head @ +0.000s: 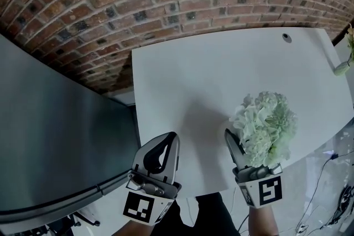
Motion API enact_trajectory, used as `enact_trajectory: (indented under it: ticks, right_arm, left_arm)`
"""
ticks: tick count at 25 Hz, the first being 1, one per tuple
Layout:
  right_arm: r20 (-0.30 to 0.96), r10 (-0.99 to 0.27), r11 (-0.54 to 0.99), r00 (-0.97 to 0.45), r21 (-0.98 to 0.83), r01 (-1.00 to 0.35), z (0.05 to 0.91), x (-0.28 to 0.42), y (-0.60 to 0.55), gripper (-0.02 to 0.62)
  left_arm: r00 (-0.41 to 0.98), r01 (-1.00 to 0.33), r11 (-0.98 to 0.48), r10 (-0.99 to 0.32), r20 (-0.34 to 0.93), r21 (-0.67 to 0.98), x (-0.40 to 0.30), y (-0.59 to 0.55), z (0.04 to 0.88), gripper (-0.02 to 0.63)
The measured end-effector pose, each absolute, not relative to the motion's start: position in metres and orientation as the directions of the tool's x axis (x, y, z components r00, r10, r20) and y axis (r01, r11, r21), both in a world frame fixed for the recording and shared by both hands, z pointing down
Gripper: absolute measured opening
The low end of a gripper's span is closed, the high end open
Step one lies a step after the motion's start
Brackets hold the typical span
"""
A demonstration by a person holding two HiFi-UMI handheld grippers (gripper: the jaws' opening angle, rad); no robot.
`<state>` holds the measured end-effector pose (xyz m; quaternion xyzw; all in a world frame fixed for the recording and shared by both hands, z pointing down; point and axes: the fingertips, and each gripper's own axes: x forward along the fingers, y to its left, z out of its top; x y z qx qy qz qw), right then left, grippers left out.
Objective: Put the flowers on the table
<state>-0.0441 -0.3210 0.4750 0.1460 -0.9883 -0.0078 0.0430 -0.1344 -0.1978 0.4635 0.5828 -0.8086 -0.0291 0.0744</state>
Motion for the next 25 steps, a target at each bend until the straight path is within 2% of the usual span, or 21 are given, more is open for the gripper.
enact_trajectory:
  ticks: [11, 19, 25]
  right_arm:
    - [0.007, -0.212, 0.975, -0.977, 0.07, -0.211, 0.458, -0.047, -0.319, 0.359]
    - [0.041, -0.202, 0.979, -0.979, 0.05, -0.2, 0.465, -0.039, -0.318, 0.365]
    - [0.004, -0.182, 0.983, -0.983, 0.038, -0.182, 0.455, -0.04, -0.314, 0.367]
  left_arm:
    - [-0.336, -0.928, 0.35, -0.935, 0.114, 0.13, -0.134, -0.195, 0.468, 0.006]
    - [-0.334, -0.926, 0.351, -0.934, 0.128, 0.14, -0.128, -0.195, 0.473, 0.006]
    - [-0.334, -0.928, 0.349, -0.935, 0.121, 0.132, -0.124, -0.196, 0.471, 0.006]
